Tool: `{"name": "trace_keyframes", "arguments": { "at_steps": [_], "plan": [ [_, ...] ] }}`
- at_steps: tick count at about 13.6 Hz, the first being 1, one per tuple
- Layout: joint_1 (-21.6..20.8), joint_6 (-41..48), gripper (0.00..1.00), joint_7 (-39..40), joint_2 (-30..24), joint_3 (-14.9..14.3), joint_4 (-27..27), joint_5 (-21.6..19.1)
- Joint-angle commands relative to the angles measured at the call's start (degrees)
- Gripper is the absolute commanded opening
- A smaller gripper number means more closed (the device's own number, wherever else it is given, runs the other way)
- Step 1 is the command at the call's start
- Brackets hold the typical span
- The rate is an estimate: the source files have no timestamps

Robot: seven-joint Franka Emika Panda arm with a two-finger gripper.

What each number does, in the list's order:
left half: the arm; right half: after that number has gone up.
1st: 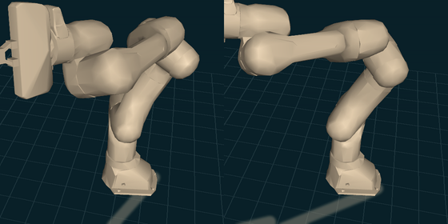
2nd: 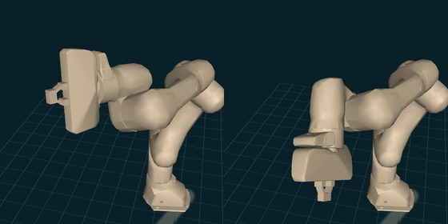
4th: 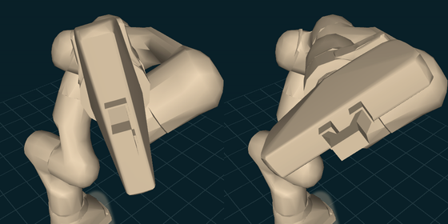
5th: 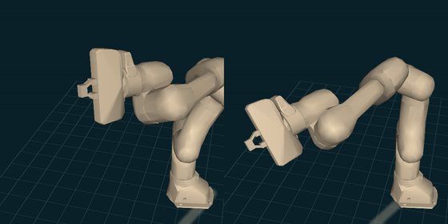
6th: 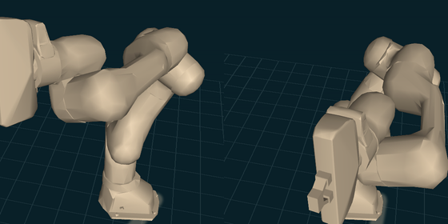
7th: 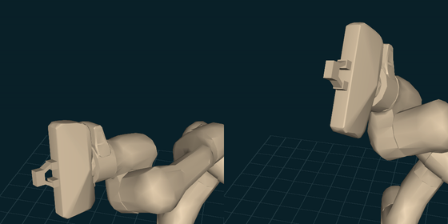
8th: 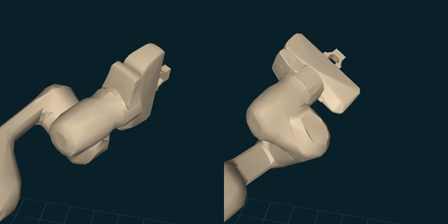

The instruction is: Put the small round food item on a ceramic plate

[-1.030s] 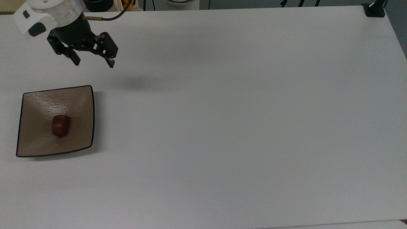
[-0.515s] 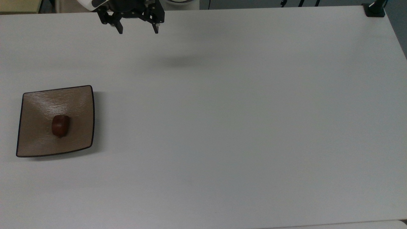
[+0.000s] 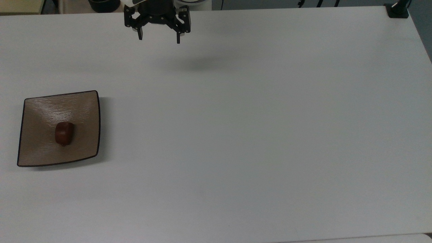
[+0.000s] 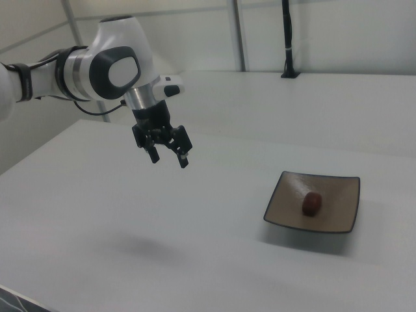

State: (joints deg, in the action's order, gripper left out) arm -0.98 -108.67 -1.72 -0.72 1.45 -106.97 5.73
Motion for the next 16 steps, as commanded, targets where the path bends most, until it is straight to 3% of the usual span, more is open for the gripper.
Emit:
{"name": "trace_keyframes", "arguments": {
  "at_steps": [1,4,14,16],
  "plan": [
    [-0.87,-2.51,1.0,-2.24,-1.91,-1.1,-2.28,0.52],
    [1.24,-1.99,1.0,-0.66,-1.91,-1.27,-1.04,-5.02],
    [0.72,-0.5,1.0,0.4,-1.21,-1.1,-1.04,-5.2],
    [0.63,4.58,1.0,6.26,-1.47,-1.01,-0.96,-5.11]
  ]
}}
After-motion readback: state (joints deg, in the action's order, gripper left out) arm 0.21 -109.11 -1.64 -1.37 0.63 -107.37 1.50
